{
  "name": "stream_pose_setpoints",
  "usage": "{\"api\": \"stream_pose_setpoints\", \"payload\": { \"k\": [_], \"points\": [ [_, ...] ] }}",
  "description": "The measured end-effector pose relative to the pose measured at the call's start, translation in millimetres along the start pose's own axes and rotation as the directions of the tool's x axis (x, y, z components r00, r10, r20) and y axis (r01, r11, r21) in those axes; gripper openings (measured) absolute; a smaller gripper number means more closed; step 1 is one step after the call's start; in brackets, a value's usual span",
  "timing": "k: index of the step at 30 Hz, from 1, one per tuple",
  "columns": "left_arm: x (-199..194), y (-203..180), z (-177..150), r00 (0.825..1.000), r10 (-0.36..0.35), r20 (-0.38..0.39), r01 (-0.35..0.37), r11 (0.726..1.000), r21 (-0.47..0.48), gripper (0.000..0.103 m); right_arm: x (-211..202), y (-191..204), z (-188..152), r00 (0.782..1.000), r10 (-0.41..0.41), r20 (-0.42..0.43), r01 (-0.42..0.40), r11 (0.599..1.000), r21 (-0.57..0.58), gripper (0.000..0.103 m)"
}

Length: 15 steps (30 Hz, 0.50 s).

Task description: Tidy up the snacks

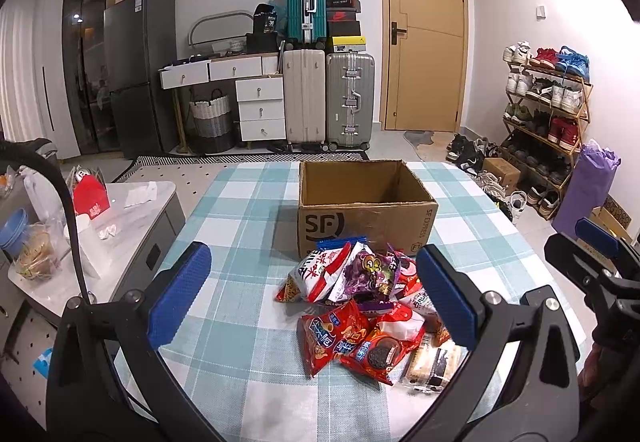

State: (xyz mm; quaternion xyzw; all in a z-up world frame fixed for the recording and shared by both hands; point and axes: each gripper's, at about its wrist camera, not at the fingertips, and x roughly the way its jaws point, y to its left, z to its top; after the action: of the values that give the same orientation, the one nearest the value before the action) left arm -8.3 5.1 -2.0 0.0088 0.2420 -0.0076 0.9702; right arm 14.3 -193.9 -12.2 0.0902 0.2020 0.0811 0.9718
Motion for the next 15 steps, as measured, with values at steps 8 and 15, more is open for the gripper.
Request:
{"api": "stream_pose_setpoints", "payload": {
  "k": [8, 15],
  "points": [
    [-0.2, 1.2, 0.4, 1.0, 0.0, -0.001, 0.0, 1.0, -0.001, 0.102, -0.1, 0.3, 0.1, 1.0, 0.0, 0.002, 0.0, 1.0, 0.0, 0.103],
    [-0.2, 2.2, 0.0, 1.0, -0.003, -0.002, 0.003, 1.0, -0.002, 0.102, -0.2, -0.1, 0.5, 1.0, 0.0, 0.002, 0.0, 1.0, 0.001, 0.103]
  ]
}}
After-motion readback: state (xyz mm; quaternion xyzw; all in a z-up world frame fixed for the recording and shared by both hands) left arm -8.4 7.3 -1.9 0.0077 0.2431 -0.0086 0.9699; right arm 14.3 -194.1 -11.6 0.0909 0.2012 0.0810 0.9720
